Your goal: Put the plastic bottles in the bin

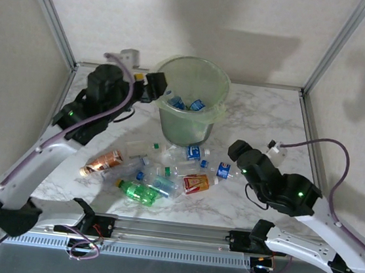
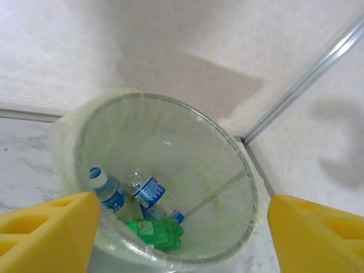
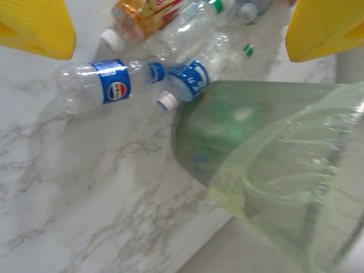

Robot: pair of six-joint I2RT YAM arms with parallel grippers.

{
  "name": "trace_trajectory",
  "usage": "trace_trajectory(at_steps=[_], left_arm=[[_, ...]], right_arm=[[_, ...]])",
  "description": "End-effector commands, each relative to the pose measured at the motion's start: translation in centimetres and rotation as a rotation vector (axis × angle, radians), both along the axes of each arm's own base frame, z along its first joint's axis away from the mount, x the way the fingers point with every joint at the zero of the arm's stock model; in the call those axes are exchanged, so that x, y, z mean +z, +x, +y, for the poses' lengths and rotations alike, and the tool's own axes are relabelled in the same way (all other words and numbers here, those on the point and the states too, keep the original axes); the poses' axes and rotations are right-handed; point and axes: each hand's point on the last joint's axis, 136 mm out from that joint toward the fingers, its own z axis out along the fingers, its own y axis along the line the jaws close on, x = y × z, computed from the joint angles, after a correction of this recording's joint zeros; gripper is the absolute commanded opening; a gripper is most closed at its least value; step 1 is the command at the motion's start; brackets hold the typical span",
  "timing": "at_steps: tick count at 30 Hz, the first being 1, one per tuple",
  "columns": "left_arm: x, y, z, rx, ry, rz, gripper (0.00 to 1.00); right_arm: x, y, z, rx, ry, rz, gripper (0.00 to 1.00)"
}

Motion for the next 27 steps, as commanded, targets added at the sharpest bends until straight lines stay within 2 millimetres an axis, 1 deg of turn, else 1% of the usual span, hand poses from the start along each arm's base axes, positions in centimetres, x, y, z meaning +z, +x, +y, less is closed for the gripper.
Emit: trace_trajectory(at_steps=[1,3,5,8,12,15,17,21,24,25,27], left_arm=[[-2.0,-0.4,3.0,0.122,-0.032,0.009,0.78],[-3.6,-1.2,4.0,0.131,-0.031,0.033,0.79],[-5.4,-1.8,4.0,0.108,-0.015,0.074,0.79],[-8.1,-2.6,3.7,0.072,-0.016,0.137,0.79],[-10.7,-3.4,3.3,0.041,-0.039,0.185,0.78],[-11.7,-3.6,3.3,0.038,-0.044,0.199,0.78],[-12.0,-3.7,2.8,0.016,-0.050,0.207,0.78],[-12.4,-3.7,2.2,-0.017,-0.061,0.215,0.77],[-12.6,-3.7,1.8,-0.036,-0.061,0.219,0.77],[-12.6,-3.8,1.7,-0.042,-0.059,0.220,0.77],[-12.8,-3.9,1.7,-0.047,-0.051,0.222,0.77]], right_arm=[[-3.7,0.1,0.5,0.003,-0.051,0.099,0.95],[-6.0,0.2,1.3,0.022,-0.051,0.155,0.94],[-8.2,0.4,2.0,0.035,-0.039,0.201,0.93],[-10.8,1.0,2.6,0.052,-0.016,0.248,0.93],[-13.7,1.3,1.9,-0.005,0.028,0.318,0.93],[-15.5,1.5,2.3,-0.045,0.140,0.327,0.93],[-16.4,1.5,2.0,-0.102,0.183,0.347,0.93],[-16.9,2.3,1.6,-0.198,0.250,0.339,0.93],[-17.1,3.0,1.8,-0.230,0.296,0.345,0.93],[-17.5,3.4,1.3,-0.265,0.307,0.355,0.93],[-17.9,3.7,1.3,-0.287,0.334,0.378,0.93]])
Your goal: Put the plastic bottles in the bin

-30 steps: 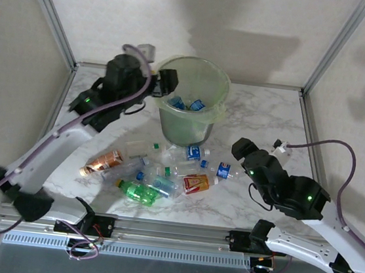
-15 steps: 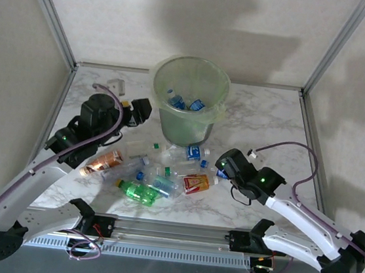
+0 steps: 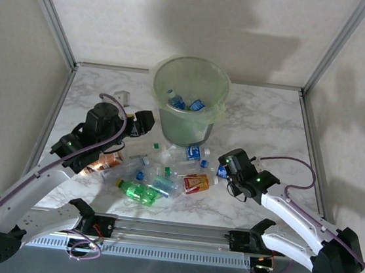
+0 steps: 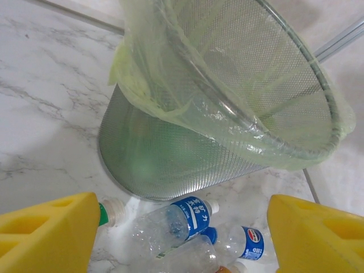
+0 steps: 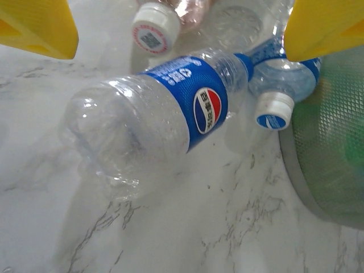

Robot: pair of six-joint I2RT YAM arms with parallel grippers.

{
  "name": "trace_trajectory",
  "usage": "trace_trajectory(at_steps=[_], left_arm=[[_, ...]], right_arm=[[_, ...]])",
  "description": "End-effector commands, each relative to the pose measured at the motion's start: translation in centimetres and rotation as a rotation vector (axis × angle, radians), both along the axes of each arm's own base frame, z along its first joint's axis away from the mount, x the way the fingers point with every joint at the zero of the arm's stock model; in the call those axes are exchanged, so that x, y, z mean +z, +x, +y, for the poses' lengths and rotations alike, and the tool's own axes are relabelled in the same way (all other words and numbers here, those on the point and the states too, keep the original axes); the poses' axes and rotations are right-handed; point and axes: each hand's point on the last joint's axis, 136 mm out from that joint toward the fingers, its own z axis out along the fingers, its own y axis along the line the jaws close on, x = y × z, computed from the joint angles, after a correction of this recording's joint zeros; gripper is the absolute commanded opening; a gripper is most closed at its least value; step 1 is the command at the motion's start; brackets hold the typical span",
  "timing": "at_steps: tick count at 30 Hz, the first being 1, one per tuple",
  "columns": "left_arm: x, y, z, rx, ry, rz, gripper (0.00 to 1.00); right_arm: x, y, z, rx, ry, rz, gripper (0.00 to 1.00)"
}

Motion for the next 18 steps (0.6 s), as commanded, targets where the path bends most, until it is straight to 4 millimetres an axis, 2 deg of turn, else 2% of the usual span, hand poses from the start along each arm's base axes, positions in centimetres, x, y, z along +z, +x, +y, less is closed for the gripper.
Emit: trace_trajectory(at_steps=[1,18], left_arm=[[0.2,-0.3,-0.2,-0.024,-0.016,-0.012,0.77],[0.3,-0.9,-0.5,-0.071,-0.004,-0.031,0.77]], right_arm=[[-0.8,0.6,0.2,-0.080,0.073,0.032,0.92],[-3.2,1.6,-0.2,-0.202,0.135,0.108,0.90]])
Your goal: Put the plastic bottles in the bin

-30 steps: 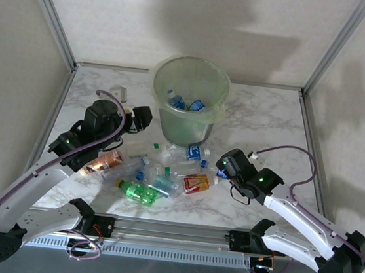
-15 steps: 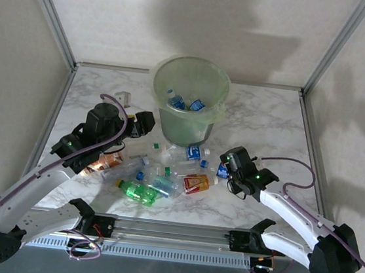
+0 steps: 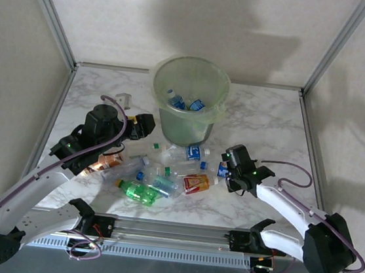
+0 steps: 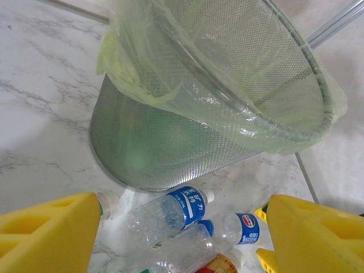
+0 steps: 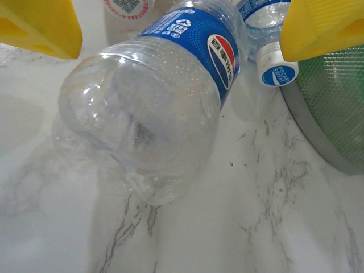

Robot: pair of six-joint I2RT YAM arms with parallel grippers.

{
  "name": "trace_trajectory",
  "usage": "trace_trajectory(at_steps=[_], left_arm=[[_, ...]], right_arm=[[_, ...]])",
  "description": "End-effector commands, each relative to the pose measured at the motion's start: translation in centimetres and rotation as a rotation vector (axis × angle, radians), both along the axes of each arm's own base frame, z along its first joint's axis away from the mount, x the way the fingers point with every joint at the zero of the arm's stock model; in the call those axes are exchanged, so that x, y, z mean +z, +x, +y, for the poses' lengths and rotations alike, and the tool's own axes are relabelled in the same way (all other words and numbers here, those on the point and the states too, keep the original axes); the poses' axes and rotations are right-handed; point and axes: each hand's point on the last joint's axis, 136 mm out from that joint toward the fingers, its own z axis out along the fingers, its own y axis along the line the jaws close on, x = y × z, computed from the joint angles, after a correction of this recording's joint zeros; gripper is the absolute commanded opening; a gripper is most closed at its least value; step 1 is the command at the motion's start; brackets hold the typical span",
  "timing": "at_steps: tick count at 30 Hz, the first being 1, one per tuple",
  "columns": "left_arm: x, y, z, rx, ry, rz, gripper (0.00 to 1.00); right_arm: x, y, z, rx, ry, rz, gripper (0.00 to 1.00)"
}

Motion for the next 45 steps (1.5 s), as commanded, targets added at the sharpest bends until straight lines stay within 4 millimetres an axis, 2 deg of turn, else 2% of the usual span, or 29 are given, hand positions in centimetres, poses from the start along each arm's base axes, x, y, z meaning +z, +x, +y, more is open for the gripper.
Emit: trace_trajectory(at_steps=[1,13,21,24,27,37,41,45], left_arm=[[0.6,-0.3,-0.1,-0.027,-0.004,-0.031,0.77],[0.6,-0.2,-0.1,-0.027,0.006,-0.034,0.77],[0.8,0.0,0.0,-0.019,0.013,-0.039,0.77],[0.7,0.1,0.1,-0.010,0.013,-0.038,0.77],[0.8,0.2,0.1,-0.007,0.014,-0.040,0.77],[2.1,0.2,0.2,0.001,-0.004,-0.058,0.79],[2.7,-0.1,-0.7,-0.049,-0.041,-0.060,0.80],[3.3,-1.2,-3.5,-0.204,-0.114,-0.060,0.83]], right_arm=[[-0.7,0.2,-0.3,-0.034,0.008,0.023,0.90],[-2.9,2.4,-1.5,-0.033,-0.057,0.070,0.84],[-2.5,2.8,-2.2,-0.037,-0.092,0.044,0.78],[-2.1,3.2,-2.6,-0.027,-0.098,0.010,0.71],[-1.6,3.3,-3.1,-0.021,-0.124,-0.010,0.68],[2.7,3.7,-4.6,0.034,-0.212,-0.147,0.62],[6.2,3.6,-4.8,0.097,-0.236,-0.255,0.60],[10.3,3.2,-3.5,0.212,-0.207,-0.400,0.59]])
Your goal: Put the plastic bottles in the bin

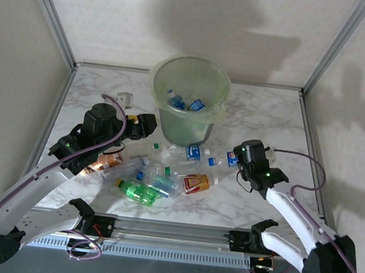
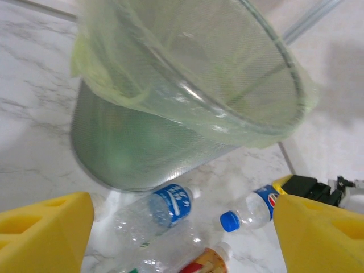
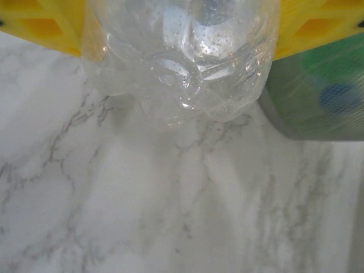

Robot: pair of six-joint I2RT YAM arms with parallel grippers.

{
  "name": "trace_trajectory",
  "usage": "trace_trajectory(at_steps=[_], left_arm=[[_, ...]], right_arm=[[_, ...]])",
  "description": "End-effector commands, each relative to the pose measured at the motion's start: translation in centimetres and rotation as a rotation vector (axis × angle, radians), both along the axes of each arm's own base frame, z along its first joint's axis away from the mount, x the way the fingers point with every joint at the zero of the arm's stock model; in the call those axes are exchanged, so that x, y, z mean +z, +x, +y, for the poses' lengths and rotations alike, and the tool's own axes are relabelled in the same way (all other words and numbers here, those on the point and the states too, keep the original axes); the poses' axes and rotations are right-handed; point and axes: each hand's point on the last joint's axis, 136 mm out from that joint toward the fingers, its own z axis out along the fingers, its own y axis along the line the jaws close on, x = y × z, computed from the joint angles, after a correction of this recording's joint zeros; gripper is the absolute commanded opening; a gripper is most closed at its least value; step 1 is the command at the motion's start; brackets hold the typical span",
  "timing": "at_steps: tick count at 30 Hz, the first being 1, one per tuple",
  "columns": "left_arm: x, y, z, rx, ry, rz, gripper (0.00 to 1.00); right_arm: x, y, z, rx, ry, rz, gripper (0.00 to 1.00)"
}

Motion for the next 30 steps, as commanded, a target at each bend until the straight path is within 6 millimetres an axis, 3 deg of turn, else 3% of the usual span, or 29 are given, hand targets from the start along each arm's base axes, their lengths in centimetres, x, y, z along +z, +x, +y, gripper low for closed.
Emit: trace_trajectory(at_steps=[1,6,11,17,24,30], left_arm=[[2.2,-1.1,-2.9,-0.168,-0.107,-0.033,0.83],[2.1,-4.5,-8.1,-0.433,-0.152,-0.036,0.86],[-1.1,-5.8,-11.9,-0.559,-0.100,0.052,0.82],[-1.3,-6.8,-13.7,-0.626,-0.135,0.065,0.86],[-1.8,-7.5,-14.3,-0.661,-0.144,0.078,0.85],[-0.9,-8.5,-14.9,-0.705,-0.170,0.063,0.81]], right_arm=[[4.4,-0.2,0.7,0.125,-0.036,-0.121,0.59],[10.4,-1.4,2.8,0.284,-0.004,-0.271,0.59],[15.5,-2.1,6.2,0.477,0.054,-0.401,0.60],[20.0,-2.9,9.1,0.615,0.134,-0.516,0.62],[22.1,-3.5,11.3,0.711,0.194,-0.559,0.63],[22.5,-3.6,12.1,0.735,0.219,-0.571,0.63]])
